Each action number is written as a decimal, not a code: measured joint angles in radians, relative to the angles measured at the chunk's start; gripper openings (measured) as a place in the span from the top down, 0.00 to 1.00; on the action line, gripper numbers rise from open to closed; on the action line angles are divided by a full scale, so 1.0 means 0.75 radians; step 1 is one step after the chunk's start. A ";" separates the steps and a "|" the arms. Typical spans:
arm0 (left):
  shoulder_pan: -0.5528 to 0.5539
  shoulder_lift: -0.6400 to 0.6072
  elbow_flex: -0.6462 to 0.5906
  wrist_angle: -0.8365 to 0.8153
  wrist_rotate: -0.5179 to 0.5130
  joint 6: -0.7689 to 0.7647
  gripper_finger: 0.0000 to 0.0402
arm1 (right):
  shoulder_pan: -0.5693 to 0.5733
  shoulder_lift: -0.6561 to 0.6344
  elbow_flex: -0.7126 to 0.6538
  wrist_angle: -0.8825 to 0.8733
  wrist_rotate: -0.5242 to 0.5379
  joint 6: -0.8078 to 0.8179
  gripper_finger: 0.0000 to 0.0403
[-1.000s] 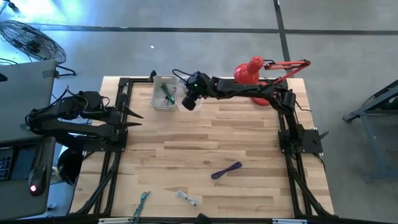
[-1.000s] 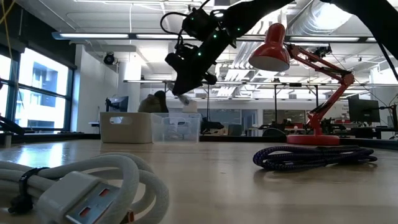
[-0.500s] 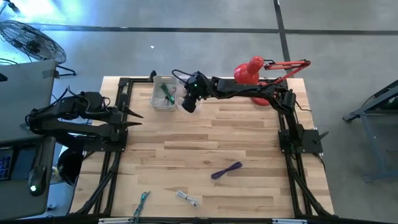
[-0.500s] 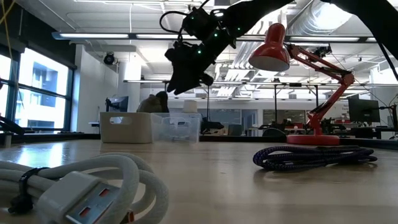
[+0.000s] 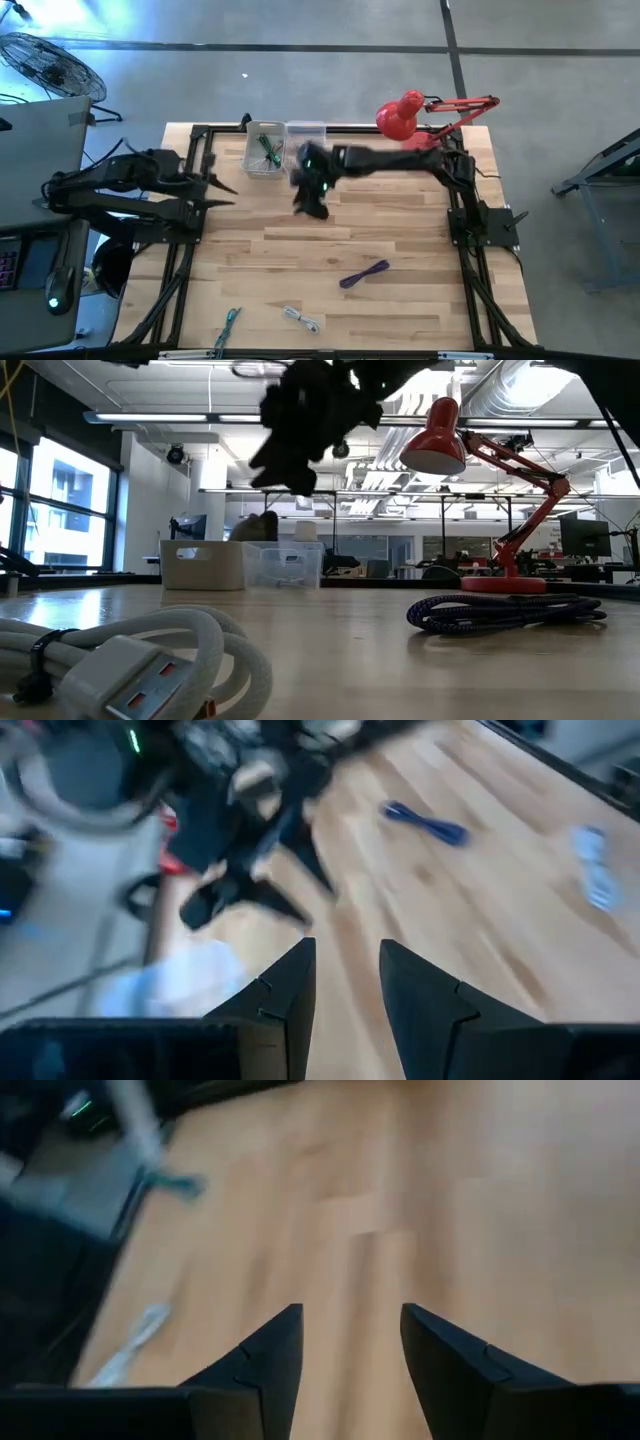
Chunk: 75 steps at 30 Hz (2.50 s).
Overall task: Pick & Place USB Port
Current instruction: Put the violet patterned charger cable into the gray bin
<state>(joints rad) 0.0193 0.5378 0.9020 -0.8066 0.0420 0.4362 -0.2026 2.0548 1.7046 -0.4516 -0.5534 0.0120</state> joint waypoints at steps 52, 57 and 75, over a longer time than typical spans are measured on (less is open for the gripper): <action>-0.001 0.325 0.000 0.078 0.166 0.006 0.72 | 0.918 0.001 0.065 -0.937 0.979 0.404 0.61; -0.001 0.325 0.000 0.077 0.164 0.007 0.72 | 0.917 0.001 0.065 -0.926 0.938 0.421 0.61; -0.001 0.324 0.000 0.075 0.164 0.006 0.72 | 0.887 -0.002 -0.307 -0.620 0.829 0.362 0.61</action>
<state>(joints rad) 0.0189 0.7811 0.9020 -0.7506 0.1650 0.4404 0.4625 2.0537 1.4744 -0.9170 0.0684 0.2832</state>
